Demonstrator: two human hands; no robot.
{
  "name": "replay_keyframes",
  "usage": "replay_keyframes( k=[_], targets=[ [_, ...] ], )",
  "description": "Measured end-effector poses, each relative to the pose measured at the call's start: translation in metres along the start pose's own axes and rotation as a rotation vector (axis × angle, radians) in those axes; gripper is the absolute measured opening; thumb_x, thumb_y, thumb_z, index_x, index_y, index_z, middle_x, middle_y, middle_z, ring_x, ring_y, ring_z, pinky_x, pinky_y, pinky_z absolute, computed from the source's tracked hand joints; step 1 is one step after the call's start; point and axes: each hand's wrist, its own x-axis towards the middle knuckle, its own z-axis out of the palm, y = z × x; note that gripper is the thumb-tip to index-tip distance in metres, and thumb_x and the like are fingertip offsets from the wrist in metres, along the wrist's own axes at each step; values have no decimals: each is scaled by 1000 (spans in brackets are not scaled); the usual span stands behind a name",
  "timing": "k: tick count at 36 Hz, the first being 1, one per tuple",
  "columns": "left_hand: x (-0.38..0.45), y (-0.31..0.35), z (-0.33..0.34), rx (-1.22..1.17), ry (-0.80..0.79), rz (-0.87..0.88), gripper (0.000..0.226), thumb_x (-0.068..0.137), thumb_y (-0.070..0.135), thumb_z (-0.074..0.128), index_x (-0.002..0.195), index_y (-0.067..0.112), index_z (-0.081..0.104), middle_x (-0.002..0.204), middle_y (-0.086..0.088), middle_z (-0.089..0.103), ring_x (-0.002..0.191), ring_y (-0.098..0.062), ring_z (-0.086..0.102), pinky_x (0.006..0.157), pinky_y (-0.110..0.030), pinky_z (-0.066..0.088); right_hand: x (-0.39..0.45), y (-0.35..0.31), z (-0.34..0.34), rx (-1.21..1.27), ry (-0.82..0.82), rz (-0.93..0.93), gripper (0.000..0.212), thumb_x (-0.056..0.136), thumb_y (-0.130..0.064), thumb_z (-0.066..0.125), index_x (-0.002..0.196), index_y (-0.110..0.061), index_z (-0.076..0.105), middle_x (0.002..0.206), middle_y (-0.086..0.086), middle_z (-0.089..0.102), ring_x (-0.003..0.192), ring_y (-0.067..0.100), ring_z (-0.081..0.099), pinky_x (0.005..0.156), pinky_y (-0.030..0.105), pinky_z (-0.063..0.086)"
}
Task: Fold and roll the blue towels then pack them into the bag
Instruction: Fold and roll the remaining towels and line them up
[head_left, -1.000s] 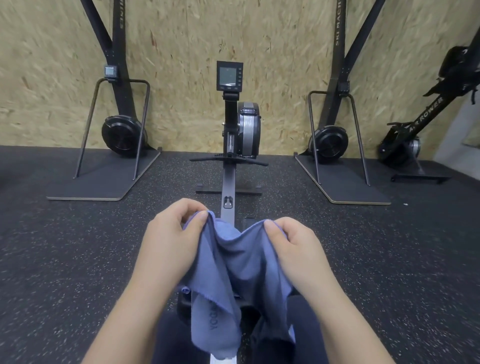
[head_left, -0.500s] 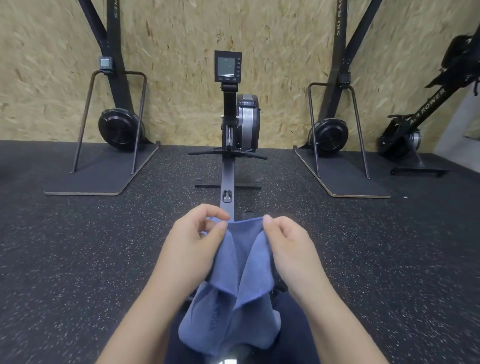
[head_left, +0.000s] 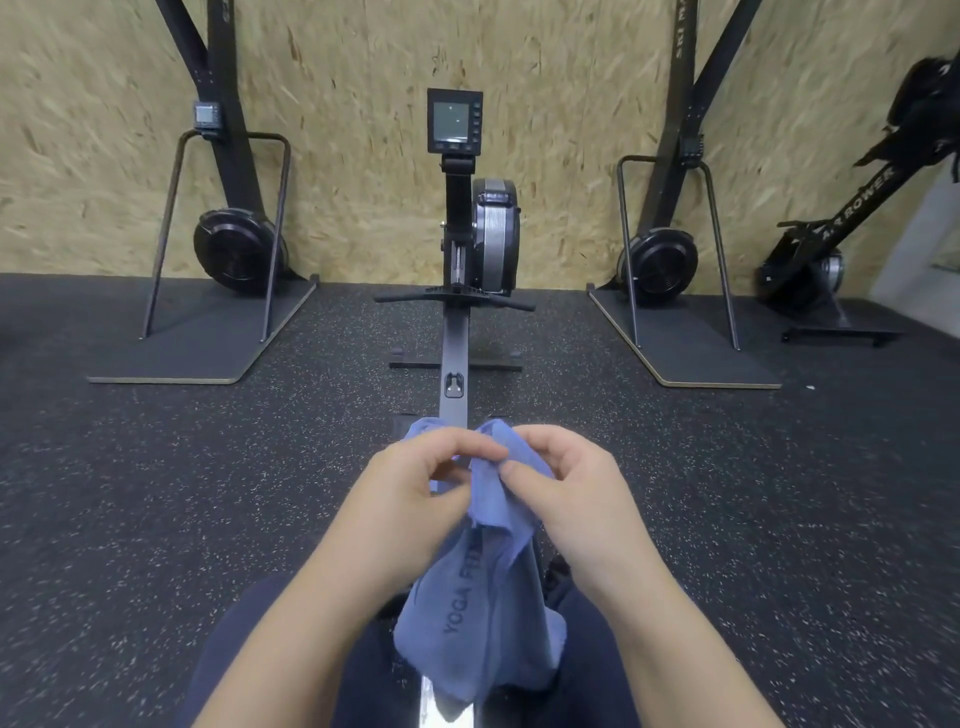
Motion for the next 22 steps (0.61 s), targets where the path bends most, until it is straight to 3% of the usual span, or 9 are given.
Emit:
replay_keyframes(
  k=[3,6,12,16,22],
  targets=[
    [-1,2,4,5,51,35,47,78,0,62,81,47,69,72,14,68,65,-7,63,61,-19,46,0,1,1,14,16,-3,19,84,2,61,88,-13,71,84,9,73,72,14,64,67,28,50],
    [-1,3,4,5,112,89,36,77,12,70,81,48,68,69,21,65,62,-1,59,64,-24,50,0,3,1,45,21,18,12,85,-3,65,91,-11,71,85,10,74,74,15,65,72,32,51],
    [1,-5,3,105,202,192,24,79,14,75,73,36,68,93,19,55,73,-9,57,68,-12,40,0,5,3,64,-18,25,17,94,-7,57,101,-13,71,94,3,75,95,20,70,89,35,53],
    [0,-6,3,167,196,225,20,83,11,72,75,28,66,91,16,58,71,-7,55,65,-10,37,1,7,3,52,-9,28,22,95,-3,52,99,-13,70,96,3,75,96,20,69,88,35,54],
    [-2,-5,3,169,217,190,27,83,6,69,78,32,65,88,23,61,65,-2,54,63,-8,37,0,12,4,19,-49,88,20,91,-6,53,101,-14,68,92,6,75,85,18,68,80,37,52]
  ],
)
